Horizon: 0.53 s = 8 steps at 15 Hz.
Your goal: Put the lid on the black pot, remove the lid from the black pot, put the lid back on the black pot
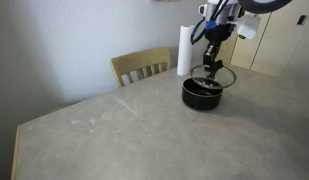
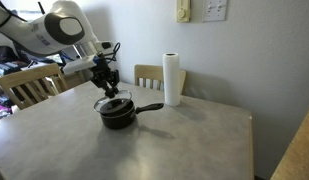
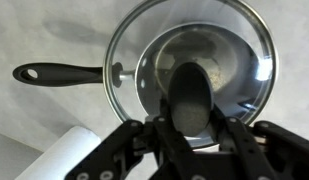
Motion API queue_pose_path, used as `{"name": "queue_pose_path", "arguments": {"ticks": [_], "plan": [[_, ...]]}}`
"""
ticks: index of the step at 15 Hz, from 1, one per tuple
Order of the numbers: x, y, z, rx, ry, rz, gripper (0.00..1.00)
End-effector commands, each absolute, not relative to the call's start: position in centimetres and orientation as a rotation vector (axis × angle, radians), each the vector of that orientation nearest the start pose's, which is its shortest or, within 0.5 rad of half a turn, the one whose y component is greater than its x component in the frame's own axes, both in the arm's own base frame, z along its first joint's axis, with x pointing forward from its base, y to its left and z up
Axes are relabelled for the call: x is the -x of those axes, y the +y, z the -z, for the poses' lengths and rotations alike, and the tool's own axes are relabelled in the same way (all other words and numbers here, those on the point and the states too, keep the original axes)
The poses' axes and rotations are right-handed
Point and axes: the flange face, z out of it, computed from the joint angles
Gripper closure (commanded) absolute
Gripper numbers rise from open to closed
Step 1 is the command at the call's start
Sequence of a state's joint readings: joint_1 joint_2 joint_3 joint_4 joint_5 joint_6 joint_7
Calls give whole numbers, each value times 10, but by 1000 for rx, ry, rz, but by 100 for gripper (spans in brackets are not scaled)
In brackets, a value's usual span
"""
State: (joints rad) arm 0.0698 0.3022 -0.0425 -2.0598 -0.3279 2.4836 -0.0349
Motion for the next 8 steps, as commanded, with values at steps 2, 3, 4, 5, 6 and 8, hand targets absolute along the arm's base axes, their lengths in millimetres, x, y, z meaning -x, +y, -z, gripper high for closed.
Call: {"name": "queue_pose_path", "arguments": {"ticks": [2,3,4,5,6,8], "plan": [[-615,22,-285,3318,-527,244,87],[-616,22,-279,3308,-527,257,87],[-618,24,-274,3299,-530,281,87],[-620,25,-270,3295,-530,288,87],[-621,28,-267,3288,-540,302,87],[-622,31,-263,3281,-555,316,87]]}}
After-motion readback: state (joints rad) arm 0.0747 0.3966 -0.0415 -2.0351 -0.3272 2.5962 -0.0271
